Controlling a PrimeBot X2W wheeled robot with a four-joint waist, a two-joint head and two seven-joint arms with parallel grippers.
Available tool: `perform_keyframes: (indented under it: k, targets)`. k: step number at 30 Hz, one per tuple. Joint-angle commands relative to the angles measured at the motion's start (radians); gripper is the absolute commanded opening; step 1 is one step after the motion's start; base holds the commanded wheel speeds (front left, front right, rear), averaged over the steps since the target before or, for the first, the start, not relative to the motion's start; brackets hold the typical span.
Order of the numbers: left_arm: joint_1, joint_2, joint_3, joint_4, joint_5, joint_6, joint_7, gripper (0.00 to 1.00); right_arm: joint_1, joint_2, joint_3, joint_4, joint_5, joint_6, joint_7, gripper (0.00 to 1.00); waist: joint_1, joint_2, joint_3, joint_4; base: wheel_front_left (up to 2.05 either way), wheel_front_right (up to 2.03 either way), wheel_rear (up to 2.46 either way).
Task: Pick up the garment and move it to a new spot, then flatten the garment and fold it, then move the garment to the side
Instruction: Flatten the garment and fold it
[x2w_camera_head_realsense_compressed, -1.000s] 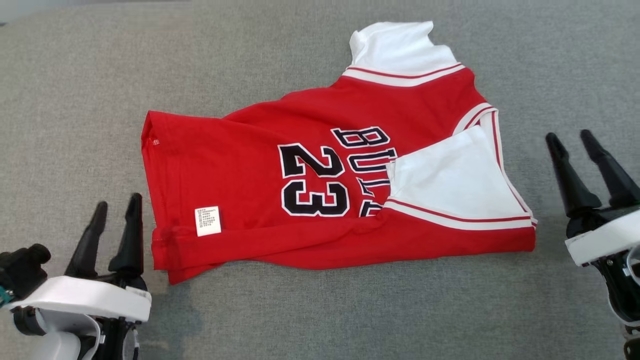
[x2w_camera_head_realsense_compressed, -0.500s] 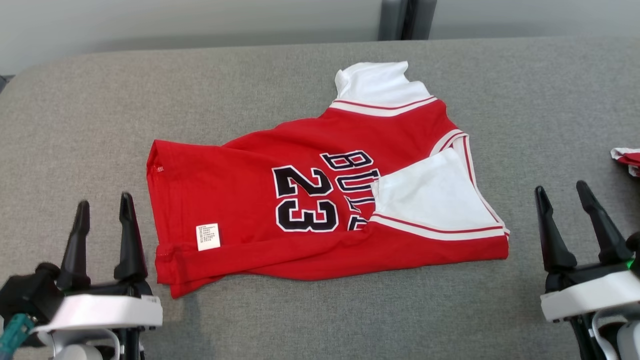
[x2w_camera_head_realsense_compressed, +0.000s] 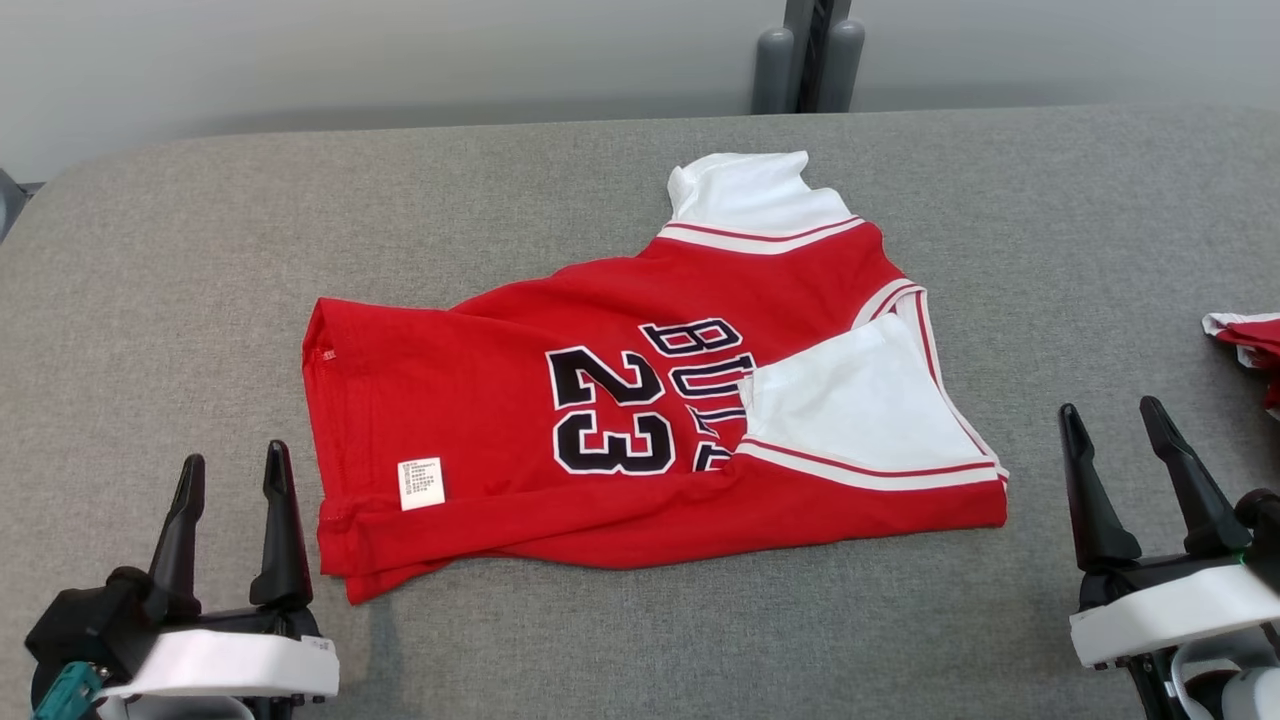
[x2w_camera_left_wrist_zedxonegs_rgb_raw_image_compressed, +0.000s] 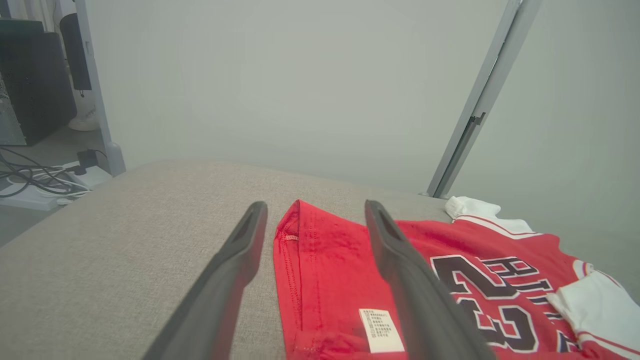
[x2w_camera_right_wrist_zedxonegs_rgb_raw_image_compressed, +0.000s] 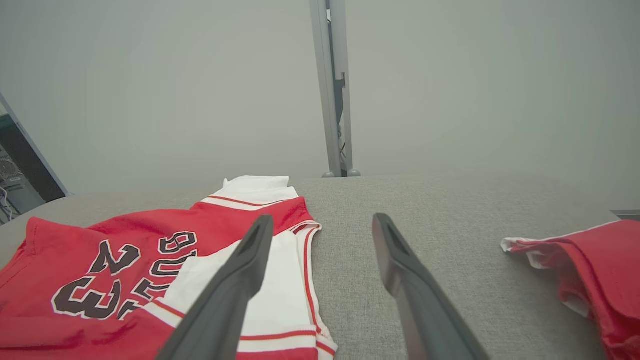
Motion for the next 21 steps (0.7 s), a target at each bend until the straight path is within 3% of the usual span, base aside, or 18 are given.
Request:
perform_keyframes:
  k: [1, 11, 21]
  targets:
    - [-0.007, -0.002, 0.002, 0.02, 0.011, -0.012, -0.004, 1.0, -0.002, -0.007, -0.005, 0.002, -0.008, 0.0, 0.009, 1.0, 0.0, -0.0001, 0.002, 0.0, 0.0, 0.0, 0.0]
    - [0.034, -0.046, -0.066, 0.219, -0.029, -0.084, 0.008, 1.0, -0.023, -0.008, 0.01, 0.134, 0.004, 0.0, 0.035, 1.0, 0.0, -0.0001, 0.056, 0.024, 0.0, 0.0, 0.0]
    - [-0.057, -0.079, -0.078, 0.412, -0.112, -0.168, 0.035, 1.0, -0.091, -0.015, 0.05, 0.254, 0.032, 0.0, 0.048, 1.0, 0.0, -0.0001, 0.108, 0.047, 0.0, 0.0, 0.0]
